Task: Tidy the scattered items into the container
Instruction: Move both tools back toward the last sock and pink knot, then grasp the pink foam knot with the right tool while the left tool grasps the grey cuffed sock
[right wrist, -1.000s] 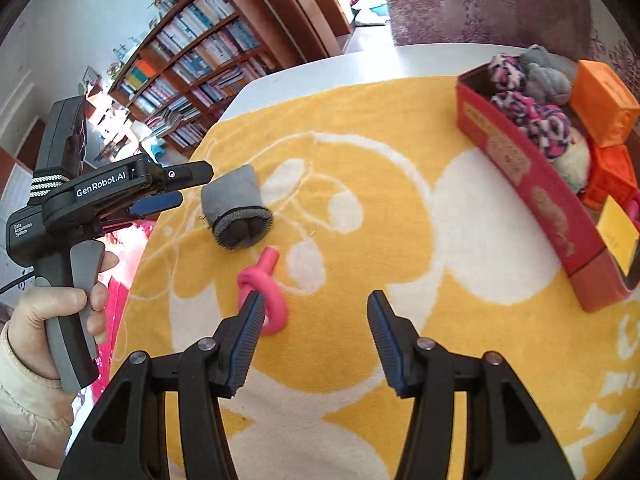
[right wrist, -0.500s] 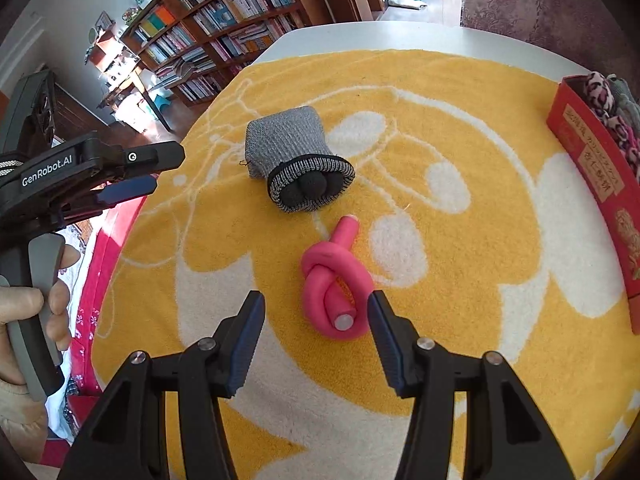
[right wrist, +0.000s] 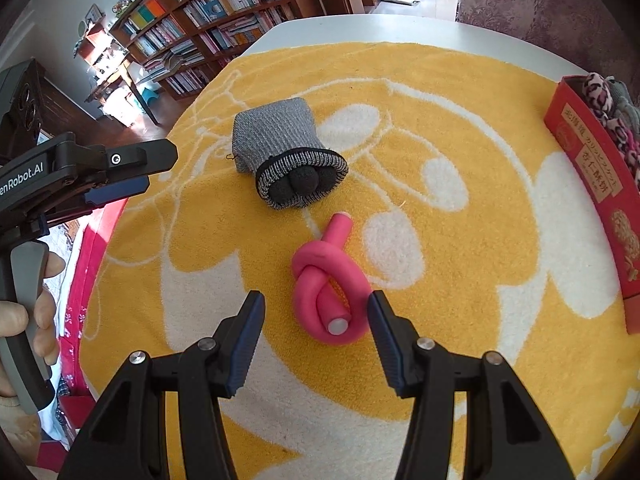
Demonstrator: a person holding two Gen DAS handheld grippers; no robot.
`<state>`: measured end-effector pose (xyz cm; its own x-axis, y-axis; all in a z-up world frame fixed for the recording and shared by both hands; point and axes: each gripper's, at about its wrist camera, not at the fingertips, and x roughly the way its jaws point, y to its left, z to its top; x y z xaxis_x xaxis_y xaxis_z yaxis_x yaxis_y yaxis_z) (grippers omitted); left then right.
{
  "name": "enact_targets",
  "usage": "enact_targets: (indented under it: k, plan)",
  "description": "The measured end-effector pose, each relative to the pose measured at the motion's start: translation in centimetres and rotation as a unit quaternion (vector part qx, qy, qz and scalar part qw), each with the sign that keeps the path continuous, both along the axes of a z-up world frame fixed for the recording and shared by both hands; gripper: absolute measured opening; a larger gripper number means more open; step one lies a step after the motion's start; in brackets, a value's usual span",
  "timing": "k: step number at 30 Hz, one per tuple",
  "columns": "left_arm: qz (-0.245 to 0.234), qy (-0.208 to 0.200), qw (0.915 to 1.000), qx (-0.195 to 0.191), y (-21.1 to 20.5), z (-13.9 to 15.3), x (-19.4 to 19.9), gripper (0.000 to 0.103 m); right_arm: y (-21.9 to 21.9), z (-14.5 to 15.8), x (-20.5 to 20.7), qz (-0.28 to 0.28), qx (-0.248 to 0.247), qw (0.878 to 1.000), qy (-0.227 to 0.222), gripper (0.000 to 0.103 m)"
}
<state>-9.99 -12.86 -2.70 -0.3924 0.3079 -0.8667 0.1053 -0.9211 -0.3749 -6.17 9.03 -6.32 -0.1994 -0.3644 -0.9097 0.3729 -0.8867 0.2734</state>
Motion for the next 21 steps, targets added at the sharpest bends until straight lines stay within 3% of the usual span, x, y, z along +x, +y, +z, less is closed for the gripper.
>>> enact_targets:
  k: [1,5,21]
  plan:
    - [-0.001,0.000,1.0000,0.002,0.04,-0.03,0.01,0.079,-0.08,-0.14,-0.08,0.001,0.003,1.000,0.000,0.058]
    - [-0.002,0.005,1.0000,0.007,0.05,-0.13,0.05,0.102,-0.35,-0.54,-0.47,0.001,0.013,1.000,0.003,0.058]
    - [-0.014,-0.006,0.9999,0.000,0.83,-0.53,-0.37,0.102,0.41,-0.17,-0.93,-0.008,0.019,1.000,0.017,0.059]
